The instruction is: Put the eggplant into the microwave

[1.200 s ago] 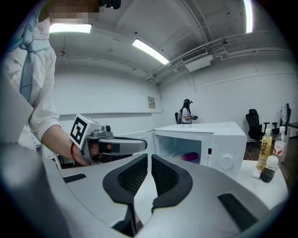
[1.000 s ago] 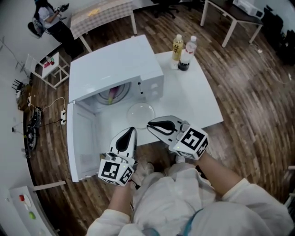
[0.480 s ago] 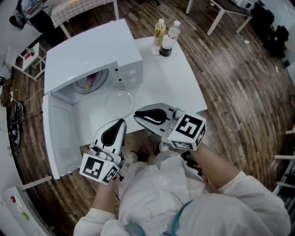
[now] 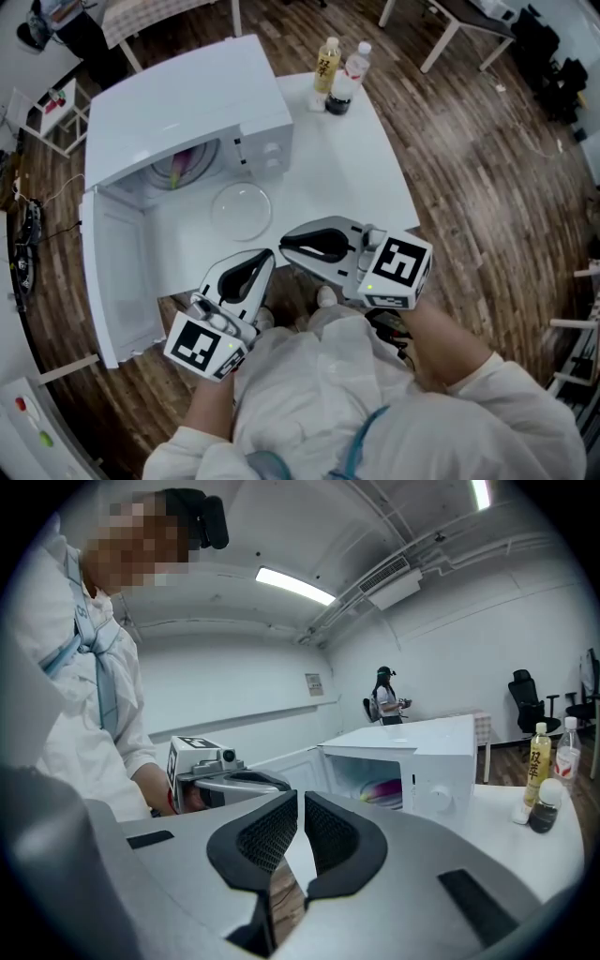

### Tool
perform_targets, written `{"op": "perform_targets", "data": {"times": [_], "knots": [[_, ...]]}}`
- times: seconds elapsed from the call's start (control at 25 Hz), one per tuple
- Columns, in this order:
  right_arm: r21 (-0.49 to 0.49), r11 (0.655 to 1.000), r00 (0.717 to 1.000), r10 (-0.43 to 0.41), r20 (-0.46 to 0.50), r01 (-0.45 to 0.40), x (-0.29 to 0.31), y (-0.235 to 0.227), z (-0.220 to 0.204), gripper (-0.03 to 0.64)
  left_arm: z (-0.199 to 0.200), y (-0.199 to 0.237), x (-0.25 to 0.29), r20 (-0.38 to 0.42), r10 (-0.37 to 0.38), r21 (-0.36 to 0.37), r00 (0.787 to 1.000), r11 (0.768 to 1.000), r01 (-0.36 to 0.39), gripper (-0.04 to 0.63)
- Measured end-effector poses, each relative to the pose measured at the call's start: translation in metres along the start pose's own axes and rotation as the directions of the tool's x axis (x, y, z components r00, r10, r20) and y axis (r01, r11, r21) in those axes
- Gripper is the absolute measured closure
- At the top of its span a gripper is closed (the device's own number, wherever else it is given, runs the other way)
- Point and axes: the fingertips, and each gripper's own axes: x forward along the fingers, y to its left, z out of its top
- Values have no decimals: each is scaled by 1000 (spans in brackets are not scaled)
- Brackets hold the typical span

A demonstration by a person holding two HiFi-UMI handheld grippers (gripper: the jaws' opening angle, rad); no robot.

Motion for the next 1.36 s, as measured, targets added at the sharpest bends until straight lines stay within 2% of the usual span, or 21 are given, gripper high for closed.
{"op": "perform_targets", "data": {"times": [0.44, 1.36], "knots": [[13, 1000, 1000, 14, -27, -13, 1, 0, -6, 578, -4, 0, 4, -3, -26, -39, 1000, 999, 26, 594], [25, 1000, 1000, -4, -10, 4, 1, -5, -6, 580, -4, 7, 5, -3, -26, -51, 1000, 998, 25, 594]]}}
